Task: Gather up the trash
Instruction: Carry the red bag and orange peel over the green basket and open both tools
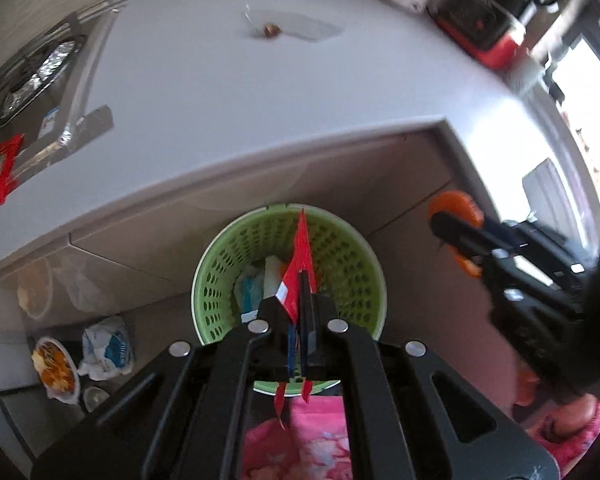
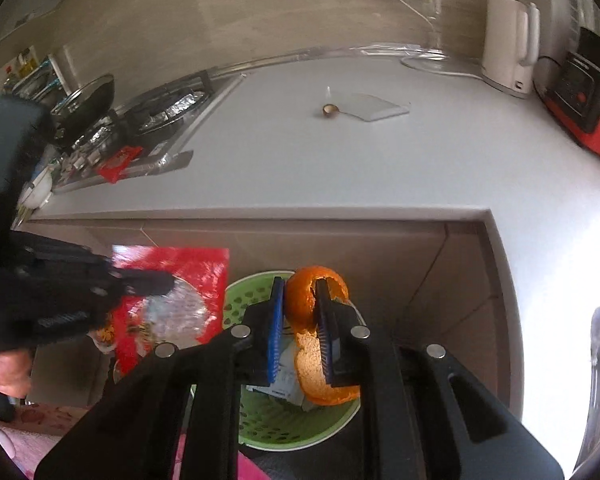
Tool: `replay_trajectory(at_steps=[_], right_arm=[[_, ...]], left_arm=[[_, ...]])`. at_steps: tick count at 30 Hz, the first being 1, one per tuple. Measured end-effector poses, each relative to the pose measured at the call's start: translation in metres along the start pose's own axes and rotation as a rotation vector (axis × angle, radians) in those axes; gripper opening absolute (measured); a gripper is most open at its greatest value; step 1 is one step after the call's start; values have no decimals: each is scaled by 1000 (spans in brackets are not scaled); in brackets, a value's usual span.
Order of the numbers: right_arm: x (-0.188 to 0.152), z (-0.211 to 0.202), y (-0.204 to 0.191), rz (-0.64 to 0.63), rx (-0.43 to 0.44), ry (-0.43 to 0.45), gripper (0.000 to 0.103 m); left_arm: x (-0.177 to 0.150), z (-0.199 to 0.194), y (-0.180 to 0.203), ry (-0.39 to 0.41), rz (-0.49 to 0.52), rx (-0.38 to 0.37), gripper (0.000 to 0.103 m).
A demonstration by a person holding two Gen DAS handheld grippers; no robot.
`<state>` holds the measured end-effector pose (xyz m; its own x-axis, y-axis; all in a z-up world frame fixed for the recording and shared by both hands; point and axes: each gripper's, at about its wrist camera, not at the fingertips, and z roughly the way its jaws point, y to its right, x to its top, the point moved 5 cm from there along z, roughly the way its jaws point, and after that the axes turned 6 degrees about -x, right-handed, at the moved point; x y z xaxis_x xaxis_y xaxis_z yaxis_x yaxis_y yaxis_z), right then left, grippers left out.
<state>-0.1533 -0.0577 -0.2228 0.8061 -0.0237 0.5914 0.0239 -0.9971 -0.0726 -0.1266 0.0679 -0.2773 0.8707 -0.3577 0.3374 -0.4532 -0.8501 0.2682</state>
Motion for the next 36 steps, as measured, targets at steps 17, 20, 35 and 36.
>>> replay_trajectory(at_steps=[17,20,35,36], right_arm=[[-8,-9,2,13,-17,-9,16],[-6,-9,-1,1,-10,-7,16],[-5,-3,-16,-41,42,-18,16],[-6,-2,-18,-44,45,-23,16]], left_arm=[[-8,39,-2,-50,12,3,44],[-3,33,3,-20,30,7,46],[4,9,-11,37,-20,20,51],[5,6,-12,45,-21,25,53]])
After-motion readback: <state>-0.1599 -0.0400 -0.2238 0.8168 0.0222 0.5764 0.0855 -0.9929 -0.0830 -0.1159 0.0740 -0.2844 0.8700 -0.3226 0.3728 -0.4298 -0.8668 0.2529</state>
